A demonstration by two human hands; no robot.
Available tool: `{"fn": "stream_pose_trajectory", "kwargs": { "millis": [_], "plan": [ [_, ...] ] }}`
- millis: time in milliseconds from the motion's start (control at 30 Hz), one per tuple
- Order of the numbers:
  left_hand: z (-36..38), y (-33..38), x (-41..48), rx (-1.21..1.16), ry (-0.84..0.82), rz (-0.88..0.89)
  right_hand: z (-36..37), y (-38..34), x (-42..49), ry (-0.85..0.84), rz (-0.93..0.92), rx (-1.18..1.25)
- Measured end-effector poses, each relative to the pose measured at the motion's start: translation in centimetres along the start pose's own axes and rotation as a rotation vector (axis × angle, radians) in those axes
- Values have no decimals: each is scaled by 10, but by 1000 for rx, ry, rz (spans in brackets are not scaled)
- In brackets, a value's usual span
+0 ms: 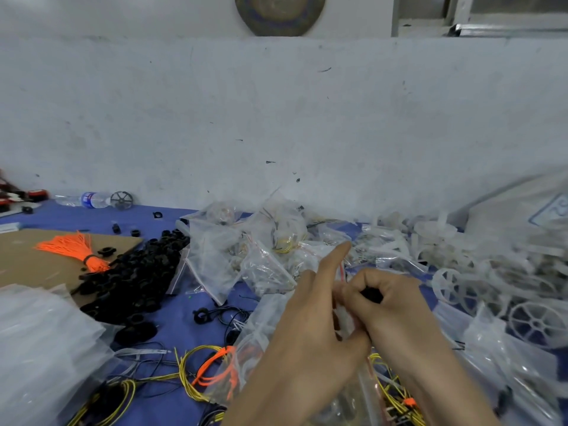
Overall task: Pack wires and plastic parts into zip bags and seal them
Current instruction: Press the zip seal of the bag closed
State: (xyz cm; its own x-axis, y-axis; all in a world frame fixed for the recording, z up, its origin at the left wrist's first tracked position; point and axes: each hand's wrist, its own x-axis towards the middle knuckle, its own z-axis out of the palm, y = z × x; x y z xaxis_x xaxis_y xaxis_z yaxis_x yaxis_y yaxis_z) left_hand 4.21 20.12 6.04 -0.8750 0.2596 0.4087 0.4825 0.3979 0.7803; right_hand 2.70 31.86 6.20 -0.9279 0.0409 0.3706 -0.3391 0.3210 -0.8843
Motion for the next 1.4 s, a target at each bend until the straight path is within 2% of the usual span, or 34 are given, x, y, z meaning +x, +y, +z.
{"fn": "stream_pose_trajectory", "kwargs": {
  "millis": [167, 400, 533, 600, 767, 800, 833, 900, 933, 967, 1100, 1167, 1300, 1367, 1400],
  "plan": [
    [-3, 3, 0, -5, 46, 15, 1, -3, -1, 74, -22, 41],
    [-8, -6, 2, 144, 176, -27, -9, -3, 1, 0, -22, -45],
    [-15, -11, 1, 135, 10, -86, -18, -2, 3, -44, 80, -41],
    [-16, -11, 0, 156, -59, -96, -23, -2, 3, -44, 110, -124],
    [-11, -9, 3, 168, 40, -26, -34, -8, -8, -54, 114, -487],
    [-12, -8, 3, 154, 33, -17, -35, -13, -12, -21, 93, -440],
    [-12, -6, 2, 135, 8, -15, -35, -21, -15, 0, 62, -271],
    [-11, -2, 0, 113, -33, -15, -30, -45, -23, -15, 7, 211],
    [-11, 0, 0, 104, -24, -13, -27, -52, -28, -59, -18, 311],
    [-10, 1, 0, 83, 0, -12, -25, -55, -31, -109, -40, 251],
    [-10, 2, 1, -1, 55, -21, -12, -37, -31, -263, -18, -446],
    [-13, 1, 1, 18, 33, -38, -7, -25, -25, -322, 6, -663],
    [-16, -4, 2, 147, 50, -97, -5, -20, -20, -314, 28, -664],
    [-19, -7, 4, 262, 76, -146, -9, -22, -24, -294, 34, -530],
    [-23, -9, 6, 301, 84, -170, -13, -25, -25, -274, 59, -383]
  ]
}}
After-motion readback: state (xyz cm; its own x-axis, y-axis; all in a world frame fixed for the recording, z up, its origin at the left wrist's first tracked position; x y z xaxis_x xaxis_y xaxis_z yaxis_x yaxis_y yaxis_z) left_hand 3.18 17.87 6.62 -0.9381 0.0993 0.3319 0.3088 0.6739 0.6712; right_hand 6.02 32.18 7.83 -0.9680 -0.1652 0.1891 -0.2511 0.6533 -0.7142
